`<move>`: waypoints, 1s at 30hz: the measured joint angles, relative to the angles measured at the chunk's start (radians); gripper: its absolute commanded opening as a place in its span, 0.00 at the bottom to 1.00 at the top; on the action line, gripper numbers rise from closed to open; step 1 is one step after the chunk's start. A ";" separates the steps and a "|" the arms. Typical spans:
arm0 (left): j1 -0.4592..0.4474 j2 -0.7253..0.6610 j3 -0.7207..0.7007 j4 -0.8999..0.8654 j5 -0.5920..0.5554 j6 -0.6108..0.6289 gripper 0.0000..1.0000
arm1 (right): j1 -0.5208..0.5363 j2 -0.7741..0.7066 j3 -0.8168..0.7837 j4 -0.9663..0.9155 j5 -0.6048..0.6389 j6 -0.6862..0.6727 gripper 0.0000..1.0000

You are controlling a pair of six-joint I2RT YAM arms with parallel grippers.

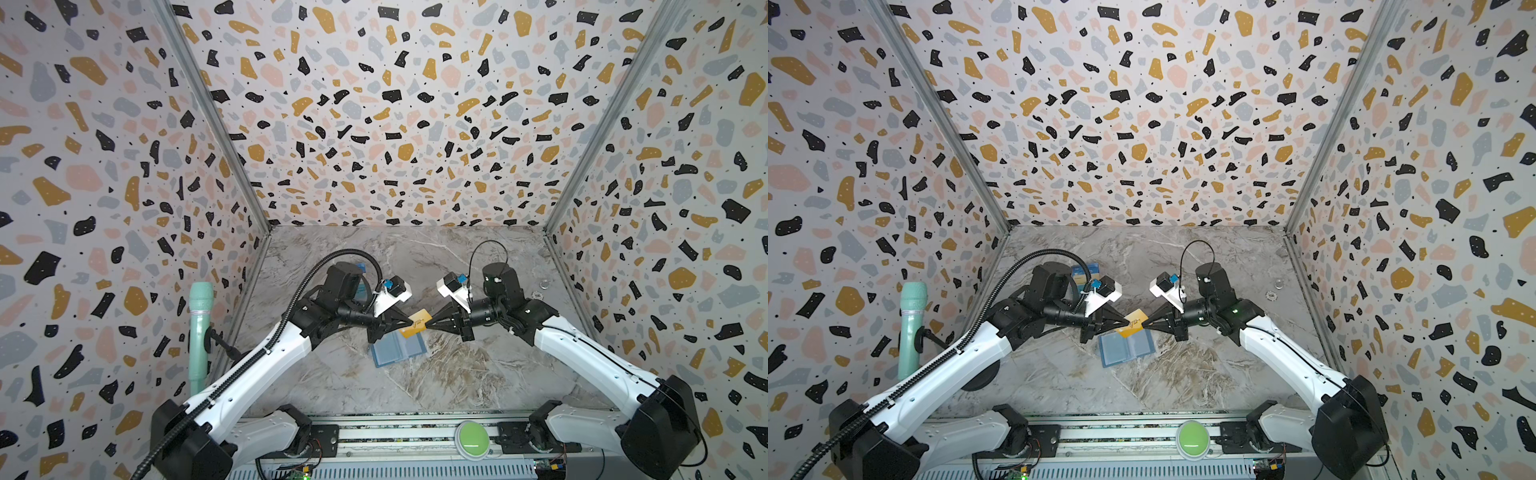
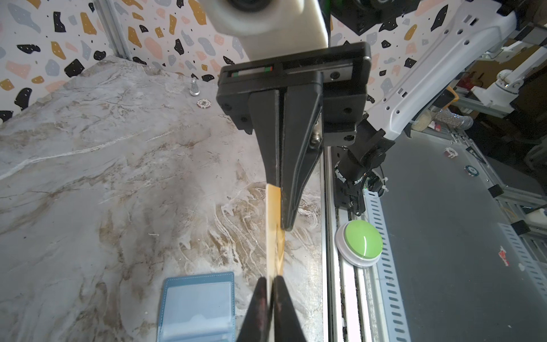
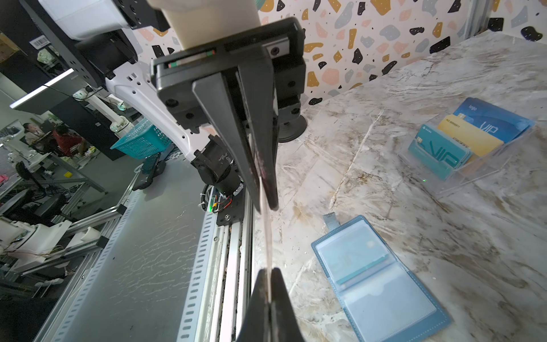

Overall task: Take the credit cards out of the card holder
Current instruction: Pass the credit card, then place the credit card in the storage box.

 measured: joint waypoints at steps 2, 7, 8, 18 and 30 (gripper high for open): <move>0.000 0.005 0.000 0.002 0.001 -0.003 0.00 | 0.000 0.001 0.000 0.000 0.006 -0.003 0.14; 0.001 0.016 0.000 0.000 -0.006 -0.002 0.00 | 0.000 -0.001 0.000 0.002 0.075 0.016 0.59; 0.001 0.017 0.000 -0.002 -0.013 -0.001 0.00 | -0.003 -0.001 0.000 0.004 0.093 0.024 0.63; 0.002 0.014 0.012 -0.047 -0.306 0.062 0.00 | -0.091 -0.064 -0.050 0.073 0.234 0.120 0.83; 0.175 0.157 0.170 -0.197 -0.584 0.386 0.00 | -0.183 -0.056 -0.099 0.093 0.372 0.208 0.84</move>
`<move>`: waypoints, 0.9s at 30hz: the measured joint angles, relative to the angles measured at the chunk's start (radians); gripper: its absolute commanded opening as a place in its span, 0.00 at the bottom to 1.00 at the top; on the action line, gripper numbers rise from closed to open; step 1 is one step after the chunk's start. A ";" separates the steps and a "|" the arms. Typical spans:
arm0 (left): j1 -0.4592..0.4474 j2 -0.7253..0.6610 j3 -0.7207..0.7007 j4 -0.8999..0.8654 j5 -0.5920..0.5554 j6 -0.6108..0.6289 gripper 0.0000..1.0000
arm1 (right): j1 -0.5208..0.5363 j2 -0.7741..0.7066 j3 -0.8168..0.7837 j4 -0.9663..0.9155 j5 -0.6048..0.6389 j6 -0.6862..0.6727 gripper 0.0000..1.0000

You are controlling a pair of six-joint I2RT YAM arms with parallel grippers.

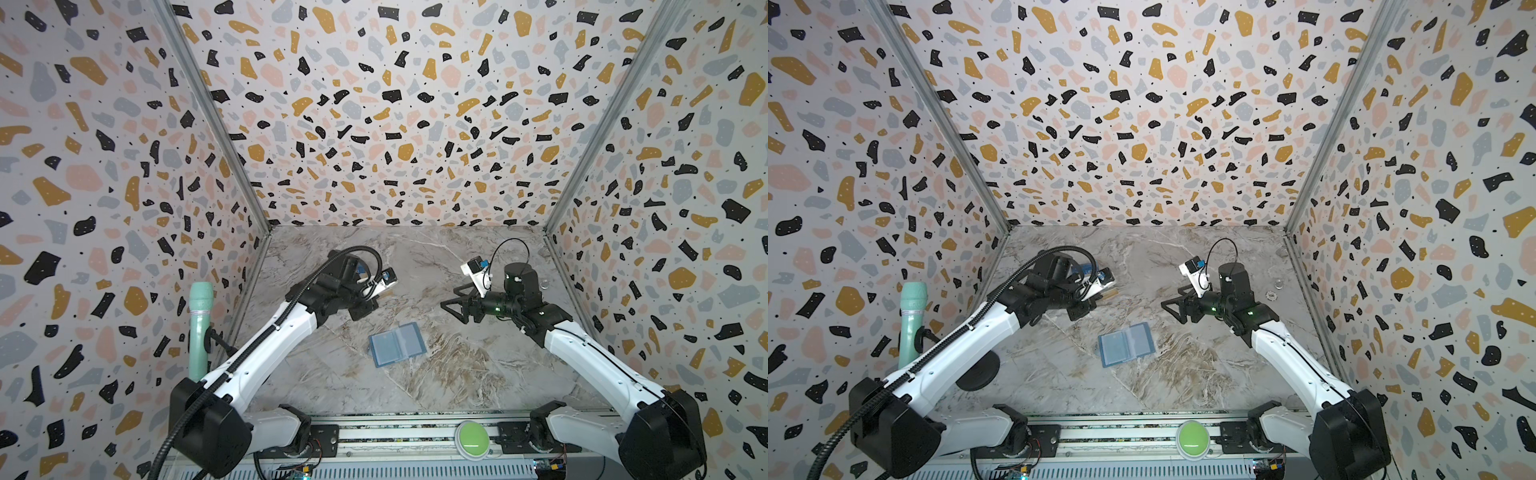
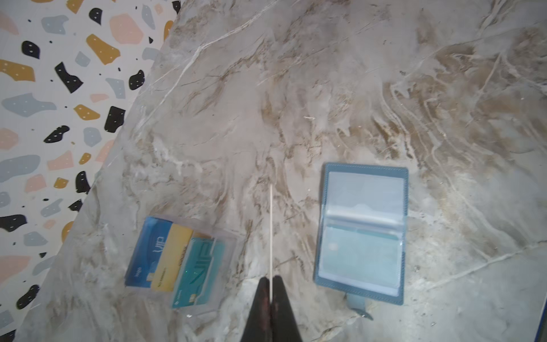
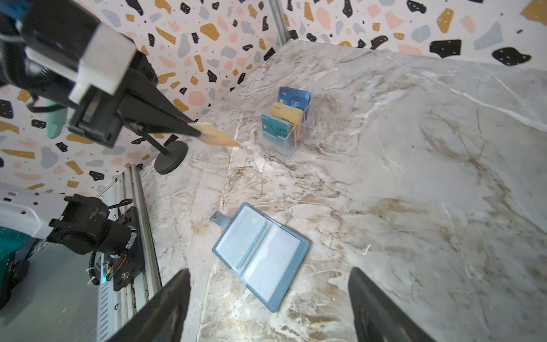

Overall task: Take the credit cards out of the card holder
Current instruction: Place the credit card in the storage box.

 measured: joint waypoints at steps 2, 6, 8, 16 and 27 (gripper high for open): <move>0.083 0.037 0.074 -0.025 0.032 0.061 0.00 | -0.011 0.001 -0.014 0.006 0.008 0.016 0.84; 0.171 0.103 0.170 -0.085 0.055 0.193 0.00 | -0.023 0.005 -0.037 0.020 0.005 0.051 0.84; 0.179 0.158 0.215 -0.134 0.058 0.257 0.00 | -0.024 0.009 -0.040 0.020 0.003 0.063 0.84; 0.220 0.384 0.336 -0.250 0.040 0.406 0.00 | -0.027 0.009 -0.040 0.021 0.006 0.095 0.84; 0.254 0.658 0.531 -0.303 0.022 0.518 0.00 | -0.031 0.009 -0.040 0.019 0.006 0.099 0.85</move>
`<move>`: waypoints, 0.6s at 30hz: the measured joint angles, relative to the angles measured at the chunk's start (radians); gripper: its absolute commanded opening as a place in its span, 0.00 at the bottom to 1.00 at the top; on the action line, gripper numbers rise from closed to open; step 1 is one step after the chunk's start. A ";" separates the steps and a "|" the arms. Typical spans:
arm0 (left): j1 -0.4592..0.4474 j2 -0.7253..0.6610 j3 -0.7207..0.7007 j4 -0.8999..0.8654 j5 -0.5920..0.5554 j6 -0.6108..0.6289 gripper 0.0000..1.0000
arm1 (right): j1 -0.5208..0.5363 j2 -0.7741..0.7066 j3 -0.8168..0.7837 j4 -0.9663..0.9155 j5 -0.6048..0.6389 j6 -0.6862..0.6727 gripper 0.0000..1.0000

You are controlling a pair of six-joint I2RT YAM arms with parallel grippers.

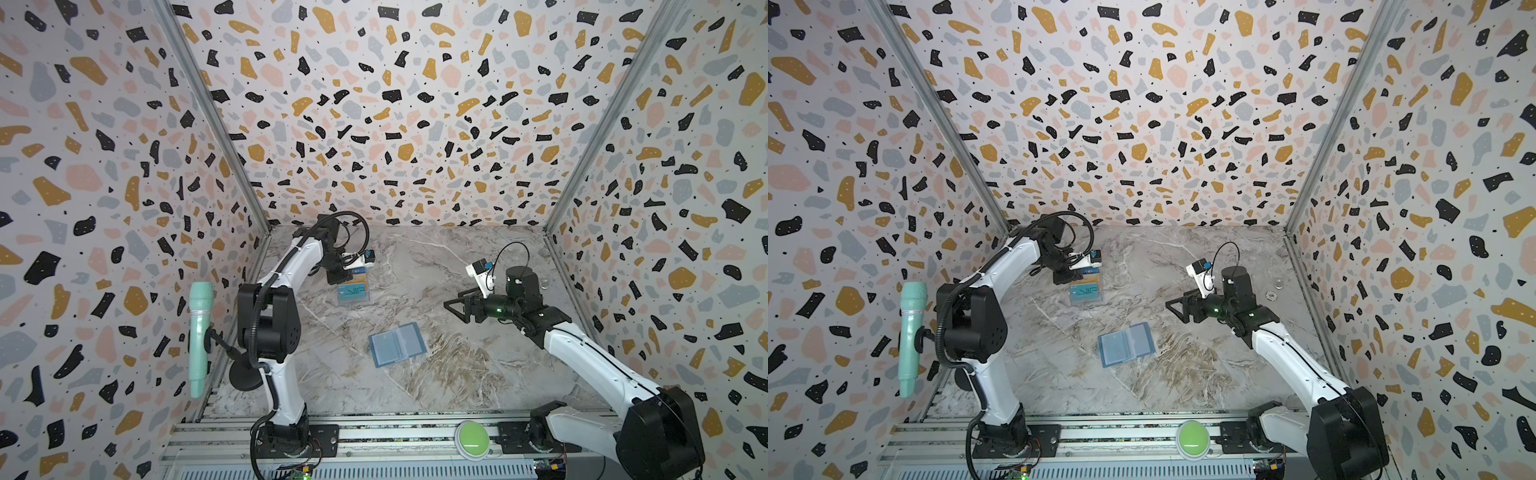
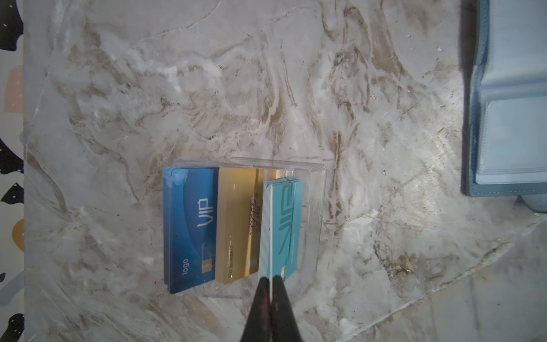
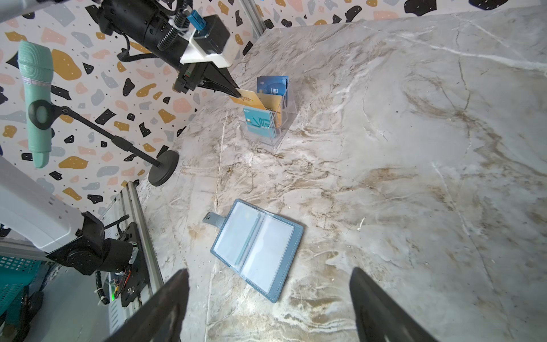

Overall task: Take the credit cards out of the card holder
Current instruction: Place the credit card in the storage box.

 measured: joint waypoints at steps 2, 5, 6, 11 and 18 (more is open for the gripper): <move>0.002 0.021 0.027 0.001 -0.001 0.017 0.00 | 0.000 0.000 0.000 0.000 0.000 0.000 0.85; 0.005 0.046 0.061 0.001 0.002 0.040 0.00 | 0.000 0.000 0.000 0.000 -0.001 0.000 0.85; 0.006 0.053 0.071 0.002 0.002 0.045 0.00 | 0.000 0.000 0.000 0.000 -0.001 0.000 0.85; 0.009 0.092 0.096 0.003 0.009 0.069 0.00 | 0.000 0.000 0.000 0.000 -0.001 0.000 0.85; 0.010 0.100 0.079 0.011 0.012 0.079 0.00 | -0.002 0.000 0.000 0.000 -0.001 0.000 0.85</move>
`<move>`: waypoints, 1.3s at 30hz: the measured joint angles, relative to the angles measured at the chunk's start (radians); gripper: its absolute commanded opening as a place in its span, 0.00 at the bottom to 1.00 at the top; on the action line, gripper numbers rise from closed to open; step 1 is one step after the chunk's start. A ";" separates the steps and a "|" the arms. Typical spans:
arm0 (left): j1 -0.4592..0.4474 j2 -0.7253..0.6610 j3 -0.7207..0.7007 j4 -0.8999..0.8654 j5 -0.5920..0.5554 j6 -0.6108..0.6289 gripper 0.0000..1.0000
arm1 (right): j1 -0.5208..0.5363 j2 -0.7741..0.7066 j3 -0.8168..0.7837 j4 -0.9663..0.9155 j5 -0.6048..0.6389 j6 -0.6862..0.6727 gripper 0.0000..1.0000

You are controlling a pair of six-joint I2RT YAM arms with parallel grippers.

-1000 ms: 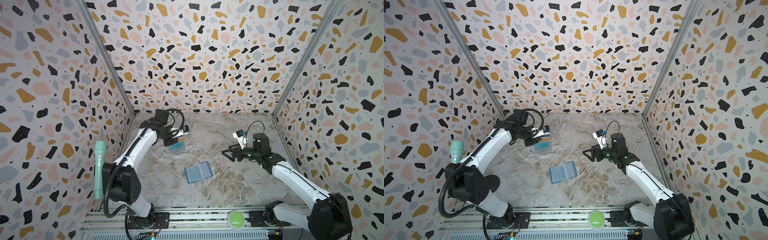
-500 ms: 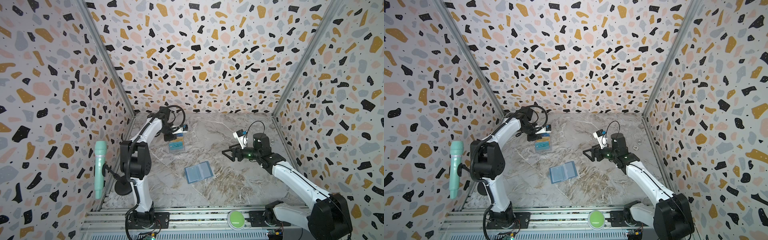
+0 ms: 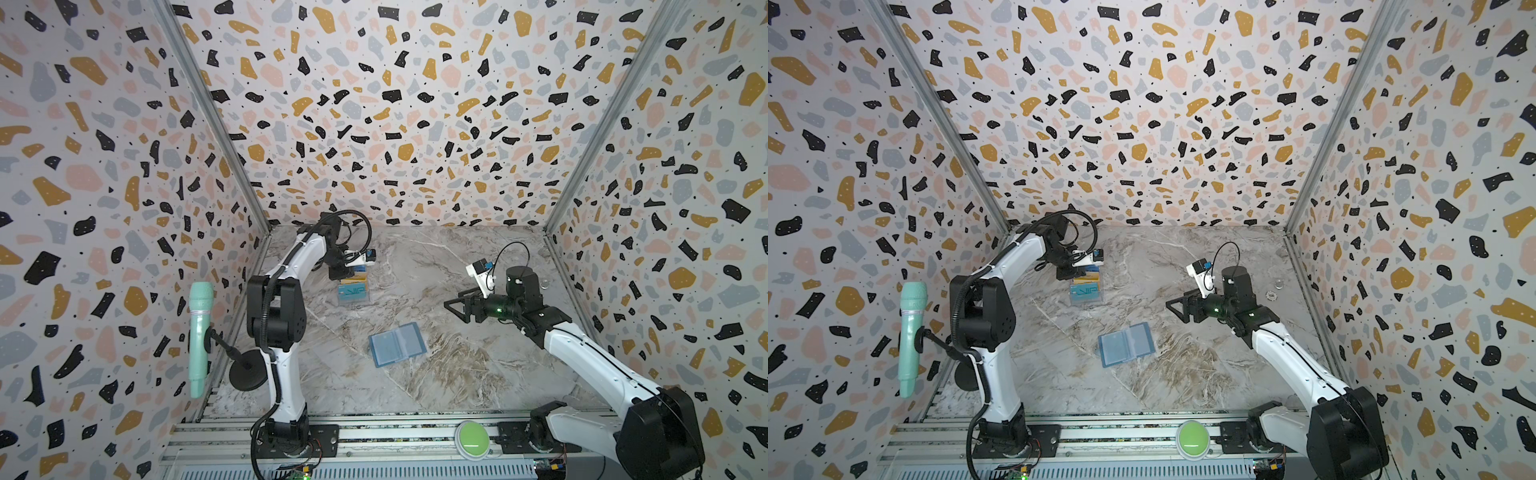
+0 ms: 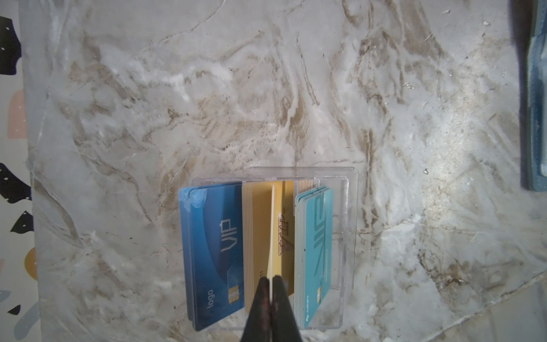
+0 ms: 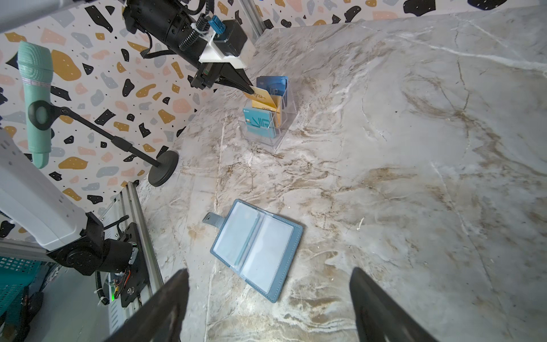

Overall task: Take the credit cards out of the card holder
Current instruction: Place the credit card in the storage box.

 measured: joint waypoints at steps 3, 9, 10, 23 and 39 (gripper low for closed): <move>0.000 0.001 -0.013 0.001 0.000 0.000 0.00 | 0.000 0.000 0.000 0.000 0.000 0.000 0.85; 0.000 0.005 -0.016 0.021 -0.003 -0.004 0.00 | 0.000 0.000 0.000 0.000 0.000 0.000 0.85; 0.000 0.006 -0.017 0.025 -0.005 -0.008 0.02 | 0.000 0.000 0.000 0.000 0.000 0.000 0.85; 0.001 0.017 -0.047 0.072 -0.029 -0.046 0.16 | -0.001 0.000 0.000 0.000 0.000 0.000 0.85; 0.002 0.018 -0.048 0.080 -0.035 -0.090 0.23 | -0.001 0.000 0.000 0.000 0.000 0.001 0.85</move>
